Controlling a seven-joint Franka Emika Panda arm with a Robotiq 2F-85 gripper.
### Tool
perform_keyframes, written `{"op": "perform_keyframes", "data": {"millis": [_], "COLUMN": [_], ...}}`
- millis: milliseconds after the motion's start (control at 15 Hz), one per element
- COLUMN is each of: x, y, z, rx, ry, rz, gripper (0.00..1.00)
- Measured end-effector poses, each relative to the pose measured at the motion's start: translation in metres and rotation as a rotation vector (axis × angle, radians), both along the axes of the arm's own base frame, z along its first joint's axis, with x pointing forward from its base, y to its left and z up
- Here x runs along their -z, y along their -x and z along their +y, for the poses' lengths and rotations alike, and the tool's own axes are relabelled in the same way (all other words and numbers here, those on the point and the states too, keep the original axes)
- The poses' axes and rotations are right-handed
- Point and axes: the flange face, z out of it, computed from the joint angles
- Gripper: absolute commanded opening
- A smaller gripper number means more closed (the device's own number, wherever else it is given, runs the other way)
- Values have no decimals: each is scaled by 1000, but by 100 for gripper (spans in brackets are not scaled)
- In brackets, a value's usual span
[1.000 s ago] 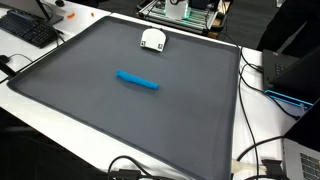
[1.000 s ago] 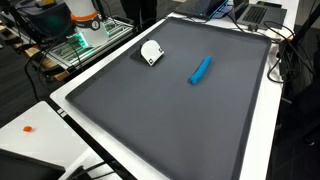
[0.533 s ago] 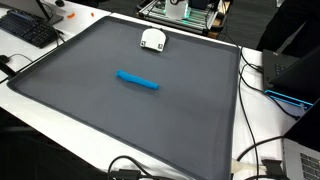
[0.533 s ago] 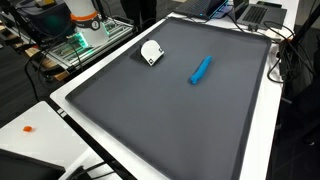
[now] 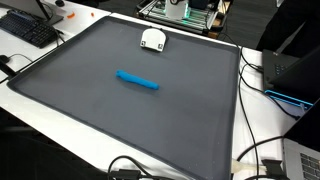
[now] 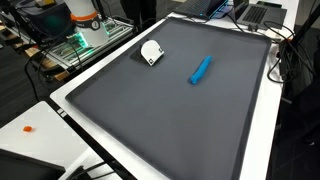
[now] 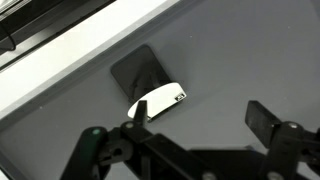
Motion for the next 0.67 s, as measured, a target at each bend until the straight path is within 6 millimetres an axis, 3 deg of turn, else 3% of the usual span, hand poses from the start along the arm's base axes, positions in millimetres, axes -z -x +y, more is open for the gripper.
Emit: {"op": "perform_keyframes", "data": {"millis": [667], "x": [112], "y": [-7], "z": [-29], "rx": [521], "ry": [-42], "rz": [-107], "gripper": [100]}}
